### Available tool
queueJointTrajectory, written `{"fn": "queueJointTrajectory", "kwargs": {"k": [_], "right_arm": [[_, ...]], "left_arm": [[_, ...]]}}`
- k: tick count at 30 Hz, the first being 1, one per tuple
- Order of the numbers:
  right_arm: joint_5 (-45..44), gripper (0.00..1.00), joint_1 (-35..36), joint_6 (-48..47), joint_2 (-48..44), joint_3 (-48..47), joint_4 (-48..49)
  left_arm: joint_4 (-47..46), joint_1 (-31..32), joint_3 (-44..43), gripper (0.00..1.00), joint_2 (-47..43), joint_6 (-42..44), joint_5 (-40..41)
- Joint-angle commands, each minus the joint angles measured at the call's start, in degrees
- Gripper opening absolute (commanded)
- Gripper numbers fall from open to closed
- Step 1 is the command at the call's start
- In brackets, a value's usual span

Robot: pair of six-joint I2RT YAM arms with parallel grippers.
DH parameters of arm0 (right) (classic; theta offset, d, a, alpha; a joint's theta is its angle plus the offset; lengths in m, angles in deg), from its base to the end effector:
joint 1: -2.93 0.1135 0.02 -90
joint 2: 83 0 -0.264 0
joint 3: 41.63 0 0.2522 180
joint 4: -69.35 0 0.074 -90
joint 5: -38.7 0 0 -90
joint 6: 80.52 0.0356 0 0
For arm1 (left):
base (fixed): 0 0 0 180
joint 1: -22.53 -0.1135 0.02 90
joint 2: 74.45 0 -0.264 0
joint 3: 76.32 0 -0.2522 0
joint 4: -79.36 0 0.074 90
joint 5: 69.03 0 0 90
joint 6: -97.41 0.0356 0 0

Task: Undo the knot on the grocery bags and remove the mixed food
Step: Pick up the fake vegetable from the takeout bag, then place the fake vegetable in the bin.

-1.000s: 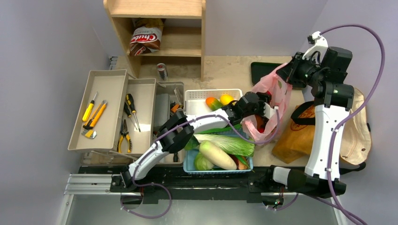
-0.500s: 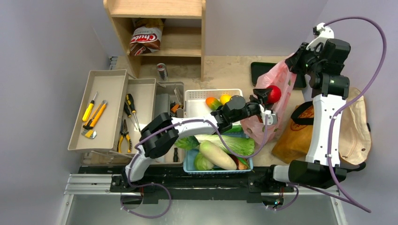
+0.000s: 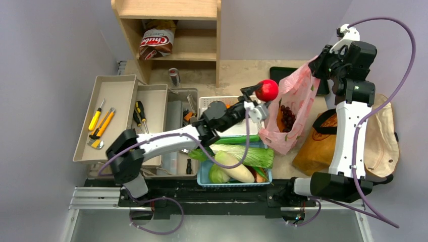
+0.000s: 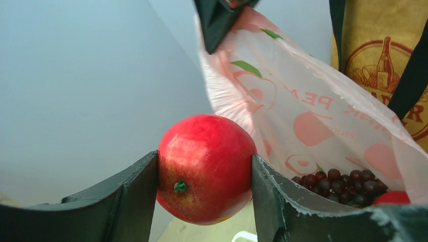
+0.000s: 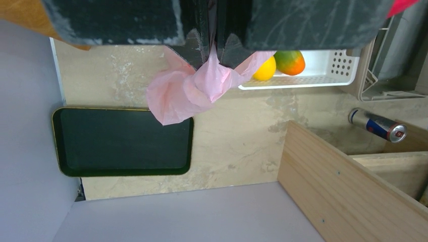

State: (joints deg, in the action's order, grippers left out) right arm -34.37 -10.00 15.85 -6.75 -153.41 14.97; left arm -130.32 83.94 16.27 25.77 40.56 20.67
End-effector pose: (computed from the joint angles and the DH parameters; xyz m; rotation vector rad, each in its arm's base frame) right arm 0.2604 -0.0491 0.4816 0.1178 1.8864 0.2023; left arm 0.1997 -0.3668 0.3492 0.9494 0.8705 -0.4272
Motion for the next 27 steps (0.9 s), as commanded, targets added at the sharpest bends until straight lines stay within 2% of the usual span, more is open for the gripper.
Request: {"fn": "queueJointTrajectory", "kwargs": {"k": [1,4,7,10,14,18,19,20,23,27], "right_arm": [[-1.2,0.0,-0.2,-0.7,-0.2,-1.5,4.5],[-0.5,0.0,-0.2,-0.7,-0.2,-1.2,4.7],[0.6,0.0,-0.2,-0.6,-0.1,-1.0,4.6],[2.4,0.0,-0.1,-0.5,-0.1,-1.0,4.5],[5.0,0.0,-0.2,-0.6,0.1,-1.0,4.3],[7.6,0.0,-0.2,-2.0,0.6,-1.8,2.4],[7.9,0.0,-0.2,-2.2,0.6,-1.9,1.9],[8.2,0.0,-0.1,-2.4,0.5,-1.9,1.5],[9.8,0.0,-0.1,-3.5,0.0,-1.8,-0.2],[13.7,0.0,-0.1,-4.7,-1.5,-0.2,-3.1]], "left_arm": [[7.1,-2.1,6.7,0.0,-11.7,-9.9,2.2],[24.5,-6.7,5.3,0.0,-14.9,-18.6,2.8],[39.9,-12.5,2.1,0.0,-14.4,-26.4,2.2],[48.9,-14.6,2.0,0.0,-13.0,-26.6,2.3],[52.7,-15.7,3.8,0.04,-10.1,-25.3,3.6],[59.0,-17.3,0.1,0.29,-4.9,-26.5,1.9],[59.7,-17.6,-0.5,0.32,-3.9,-26.7,1.8],[59.9,-17.9,-0.8,0.35,-3.1,-27.0,1.7],[59.5,-18.3,-1.6,0.5,-2.7,-26.1,0.6],[55.5,-18.3,-2.1,0.78,-6.3,-24.5,-6.6]]}}
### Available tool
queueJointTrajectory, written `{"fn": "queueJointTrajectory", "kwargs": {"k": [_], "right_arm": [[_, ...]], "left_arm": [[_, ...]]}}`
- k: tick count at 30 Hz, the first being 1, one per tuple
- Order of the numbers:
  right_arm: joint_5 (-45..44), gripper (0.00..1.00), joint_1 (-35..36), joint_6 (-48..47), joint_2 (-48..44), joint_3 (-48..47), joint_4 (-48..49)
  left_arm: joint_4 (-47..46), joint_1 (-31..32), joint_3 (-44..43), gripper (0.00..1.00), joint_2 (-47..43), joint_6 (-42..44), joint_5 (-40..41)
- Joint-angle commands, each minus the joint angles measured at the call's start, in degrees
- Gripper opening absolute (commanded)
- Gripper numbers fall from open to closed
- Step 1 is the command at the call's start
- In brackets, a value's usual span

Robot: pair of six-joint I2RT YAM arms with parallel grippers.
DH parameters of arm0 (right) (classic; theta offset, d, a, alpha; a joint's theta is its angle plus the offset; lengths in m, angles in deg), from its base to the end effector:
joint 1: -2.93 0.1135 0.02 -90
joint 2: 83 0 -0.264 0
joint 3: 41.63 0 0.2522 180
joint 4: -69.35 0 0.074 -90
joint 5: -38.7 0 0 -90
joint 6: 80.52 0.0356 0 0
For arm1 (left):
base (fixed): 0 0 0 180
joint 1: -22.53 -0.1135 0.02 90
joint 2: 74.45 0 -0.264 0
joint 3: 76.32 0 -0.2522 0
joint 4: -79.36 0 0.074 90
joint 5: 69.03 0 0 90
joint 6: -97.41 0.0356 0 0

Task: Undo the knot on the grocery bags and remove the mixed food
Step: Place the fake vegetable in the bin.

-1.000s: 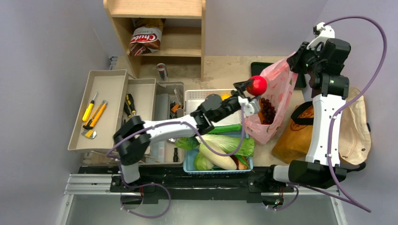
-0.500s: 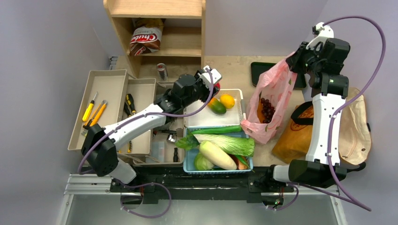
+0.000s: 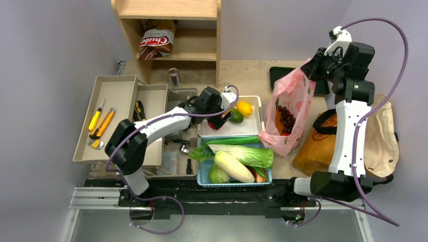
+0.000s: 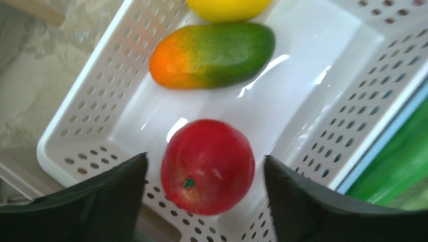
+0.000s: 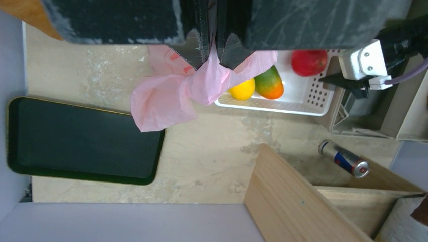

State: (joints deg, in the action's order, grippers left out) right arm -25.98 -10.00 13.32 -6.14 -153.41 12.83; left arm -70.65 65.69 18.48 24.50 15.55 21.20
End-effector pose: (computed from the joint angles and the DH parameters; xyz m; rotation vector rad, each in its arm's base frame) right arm 0.2622 -0.0446 0.4759 -0.0099 1.9233 0.3233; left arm 0.2811 -0.2634 0.2386 1.0170 2.1226 -0.2980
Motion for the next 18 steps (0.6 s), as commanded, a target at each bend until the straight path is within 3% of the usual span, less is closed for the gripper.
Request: {"fn": "queueJointTrajectory", "kwargs": {"k": [1,2,4,10,14,18], "right_arm": [[6.3,0.0,-0.1,-1.9,-2.5,0.7,-1.1],[6.8,0.0,0.0,-1.8,-3.0,1.6,-1.0],[6.7,0.0,-0.1,-1.0,-3.7,3.2,-0.4],[7.3,0.0,-0.1,1.2,-4.2,4.2,0.9],[7.9,0.0,0.2,2.7,-4.2,4.1,1.6],[6.9,0.0,0.4,4.0,-5.3,4.5,3.1]], "left_arm": [[-5.5,0.0,-4.7,0.91,-6.2,1.0,-10.0],[-6.8,0.5,-5.4,0.99,-7.1,1.6,-12.4],[-8.6,1.5,-8.2,1.0,-8.2,1.5,-17.4],[-10.9,7.5,-20.3,0.81,-4.1,-3.0,-28.2],[-13.1,12.9,-27.0,0.43,2.8,-7.0,-27.9],[-14.9,17.0,-32.7,0.33,10.8,-7.4,-23.5]]}}
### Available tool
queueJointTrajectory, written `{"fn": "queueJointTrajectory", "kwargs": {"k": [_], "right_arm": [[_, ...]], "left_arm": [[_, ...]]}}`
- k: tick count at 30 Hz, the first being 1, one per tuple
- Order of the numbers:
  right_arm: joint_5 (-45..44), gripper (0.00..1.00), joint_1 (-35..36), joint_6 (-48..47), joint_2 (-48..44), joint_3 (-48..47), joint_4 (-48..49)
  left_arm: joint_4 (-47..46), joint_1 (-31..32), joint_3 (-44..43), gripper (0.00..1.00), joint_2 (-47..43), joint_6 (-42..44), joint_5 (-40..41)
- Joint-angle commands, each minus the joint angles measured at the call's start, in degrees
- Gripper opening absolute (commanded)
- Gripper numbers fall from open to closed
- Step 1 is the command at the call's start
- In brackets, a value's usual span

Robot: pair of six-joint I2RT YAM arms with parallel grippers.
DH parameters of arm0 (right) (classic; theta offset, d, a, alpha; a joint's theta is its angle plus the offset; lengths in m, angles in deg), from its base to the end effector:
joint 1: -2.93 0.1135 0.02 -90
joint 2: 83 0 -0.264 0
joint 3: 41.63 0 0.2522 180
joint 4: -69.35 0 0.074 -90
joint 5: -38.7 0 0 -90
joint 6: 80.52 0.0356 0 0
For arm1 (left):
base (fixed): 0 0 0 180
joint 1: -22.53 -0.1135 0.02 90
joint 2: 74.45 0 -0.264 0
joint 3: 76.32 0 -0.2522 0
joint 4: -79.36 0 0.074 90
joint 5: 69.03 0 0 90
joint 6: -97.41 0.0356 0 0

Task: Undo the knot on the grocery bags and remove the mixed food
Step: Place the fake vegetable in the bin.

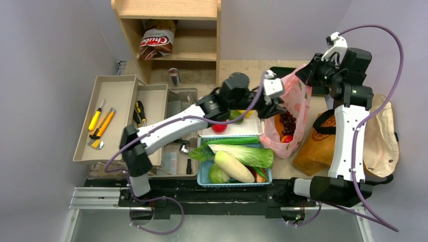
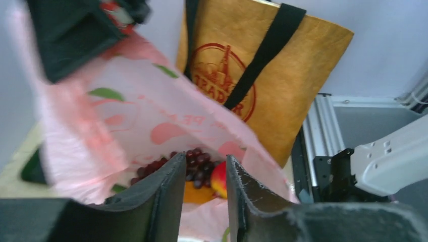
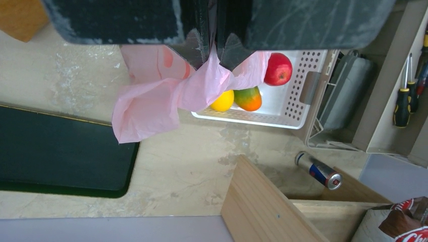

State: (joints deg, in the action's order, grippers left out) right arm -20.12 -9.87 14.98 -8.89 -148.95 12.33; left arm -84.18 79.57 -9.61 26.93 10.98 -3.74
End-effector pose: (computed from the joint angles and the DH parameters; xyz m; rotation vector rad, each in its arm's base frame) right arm 0.2521 -0.0384 0.4634 -0.0394 1.9499 0.4547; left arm 0.2187 -0.3646 0.4159 1.1681 1.3091 -1.0509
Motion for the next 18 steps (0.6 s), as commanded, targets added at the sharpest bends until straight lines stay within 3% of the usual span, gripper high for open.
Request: {"fn": "queueJointTrajectory", "kwargs": {"k": [1,7,11,18], "right_arm": [[0.7,0.0,0.3,2.7,-2.9,0.4,3.9],[-0.8,0.0,0.4,3.6,-4.7,1.7,4.3],[-1.6,0.0,0.4,3.1,-5.8,1.9,3.6],[-1.5,0.0,0.4,3.5,-7.3,2.6,3.2]], "left_arm": [[-0.8,3.6,-6.9,0.3,10.7,-4.6,2.3],[6.6,4.3,-22.3,0.26,24.5,-9.9,16.1],[6.4,3.0,-24.5,0.25,28.7,-12.1,25.0],[6.2,1.8,-24.4,0.48,31.4,-14.7,32.2]]}}
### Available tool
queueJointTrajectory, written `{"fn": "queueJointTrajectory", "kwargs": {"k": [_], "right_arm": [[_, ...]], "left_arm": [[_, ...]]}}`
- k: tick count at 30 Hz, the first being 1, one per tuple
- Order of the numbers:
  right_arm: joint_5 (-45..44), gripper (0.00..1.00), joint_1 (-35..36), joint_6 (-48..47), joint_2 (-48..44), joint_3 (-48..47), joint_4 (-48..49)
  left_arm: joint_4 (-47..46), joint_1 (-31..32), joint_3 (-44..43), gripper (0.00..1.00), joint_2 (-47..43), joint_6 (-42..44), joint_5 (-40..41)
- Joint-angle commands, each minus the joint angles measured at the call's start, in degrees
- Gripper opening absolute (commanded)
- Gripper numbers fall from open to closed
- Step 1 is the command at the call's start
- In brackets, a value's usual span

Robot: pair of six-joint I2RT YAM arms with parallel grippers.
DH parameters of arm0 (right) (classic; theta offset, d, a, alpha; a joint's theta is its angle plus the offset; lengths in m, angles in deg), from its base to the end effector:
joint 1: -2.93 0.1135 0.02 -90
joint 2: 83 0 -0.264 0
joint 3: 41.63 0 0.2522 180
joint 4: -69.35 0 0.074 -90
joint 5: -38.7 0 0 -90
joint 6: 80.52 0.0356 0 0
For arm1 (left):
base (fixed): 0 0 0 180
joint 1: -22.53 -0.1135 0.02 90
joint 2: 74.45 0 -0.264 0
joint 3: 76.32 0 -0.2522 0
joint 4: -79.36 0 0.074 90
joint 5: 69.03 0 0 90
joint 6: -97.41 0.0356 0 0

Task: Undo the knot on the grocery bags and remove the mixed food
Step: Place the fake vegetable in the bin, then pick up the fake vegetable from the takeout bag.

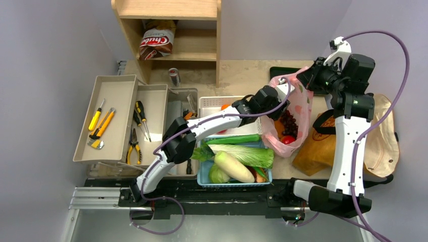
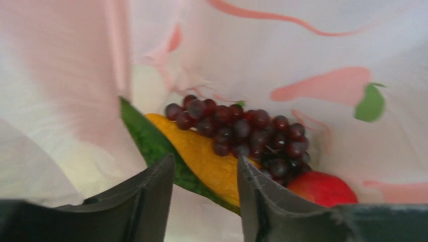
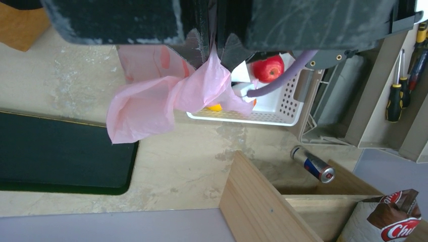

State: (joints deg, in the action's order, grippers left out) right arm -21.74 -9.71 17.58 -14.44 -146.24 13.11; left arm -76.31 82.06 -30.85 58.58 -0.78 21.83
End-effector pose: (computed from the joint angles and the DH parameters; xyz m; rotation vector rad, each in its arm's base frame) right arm 0.2243 -0.0323 0.4714 -0.0020 1.8996 0.4409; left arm 0.2810 -0.4766 0.2706 0.8779 1.8502 -0.7449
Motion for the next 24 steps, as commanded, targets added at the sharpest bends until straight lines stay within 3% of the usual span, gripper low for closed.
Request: {"fn": "queueJointTrajectory", "kwargs": {"k": [1,3,8,14,24], "right_arm": [[0.3,0.0,0.3,0.9,-1.7,-0.3,2.1],[0.4,0.0,0.3,1.0,-1.6,-0.7,1.8],[1.1,0.0,0.3,1.6,-2.3,-1.4,1.2],[1.8,0.0,0.3,2.5,-3.0,-1.3,0.0],[1.5,0.0,0.3,2.4,-3.8,-3.1,-2.8]], "left_arm": [[-1.9,-0.9,-3.0,0.53,0.0,-3.0,6.7],[-2.3,-1.3,-3.0,0.57,0.4,-3.7,6.5],[-2.3,-2.1,-3.5,0.57,1.6,-4.3,5.7],[-2.8,-2.3,-7.5,0.46,3.9,-2.4,-0.6],[0.5,-2.7,-9.5,0.53,7.9,-4.4,7.6]]}}
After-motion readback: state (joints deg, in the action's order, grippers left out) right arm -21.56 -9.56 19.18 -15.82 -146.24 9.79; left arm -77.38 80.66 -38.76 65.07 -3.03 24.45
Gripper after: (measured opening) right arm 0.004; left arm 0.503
